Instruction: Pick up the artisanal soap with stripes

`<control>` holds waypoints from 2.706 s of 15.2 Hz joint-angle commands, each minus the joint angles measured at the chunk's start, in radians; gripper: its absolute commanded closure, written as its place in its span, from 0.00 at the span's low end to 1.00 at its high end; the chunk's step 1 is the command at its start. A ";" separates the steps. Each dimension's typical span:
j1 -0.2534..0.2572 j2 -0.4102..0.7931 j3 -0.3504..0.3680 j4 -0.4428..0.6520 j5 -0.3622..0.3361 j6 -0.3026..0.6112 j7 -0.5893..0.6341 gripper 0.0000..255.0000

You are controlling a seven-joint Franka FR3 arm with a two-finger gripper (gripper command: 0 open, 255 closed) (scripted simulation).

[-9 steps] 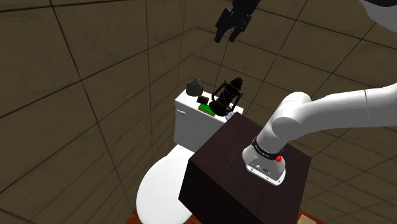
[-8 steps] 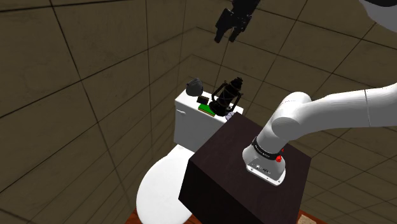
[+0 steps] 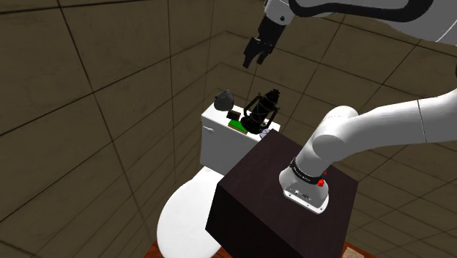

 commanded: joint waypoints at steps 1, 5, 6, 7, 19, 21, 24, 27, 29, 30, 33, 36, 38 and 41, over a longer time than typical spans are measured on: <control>-0.003 0.030 -0.025 -0.032 -0.016 0.052 -0.045 0.00; -0.011 0.107 -0.074 -0.087 -0.045 0.163 -0.131 0.00; -0.013 0.130 -0.086 -0.098 -0.052 0.192 -0.152 0.00; -0.015 0.155 -0.099 -0.107 -0.058 0.221 -0.174 0.00; -0.012 0.559 -0.251 -0.103 -0.070 0.566 -0.454 0.00; -0.008 0.641 -0.273 -0.082 -0.048 0.617 -0.511 0.00; -0.007 0.769 -0.295 -0.040 0.001 0.685 -0.607 0.00; -0.021 0.899 -0.298 0.015 0.066 0.741 -0.708 0.00; -0.041 0.985 -0.287 0.058 0.109 0.772 -0.773 0.00; -0.053 1.027 -0.279 0.082 0.127 0.785 -0.803 0.00; -0.099 1.151 -0.249 0.160 0.168 0.819 -0.881 0.00; -0.144 1.271 -0.220 0.247 0.188 0.843 -0.939 0.00; -0.172 1.350 -0.204 0.311 0.192 0.854 -0.970 0.00; -0.192 1.414 -0.187 0.352 0.199 0.874 -0.987 0.00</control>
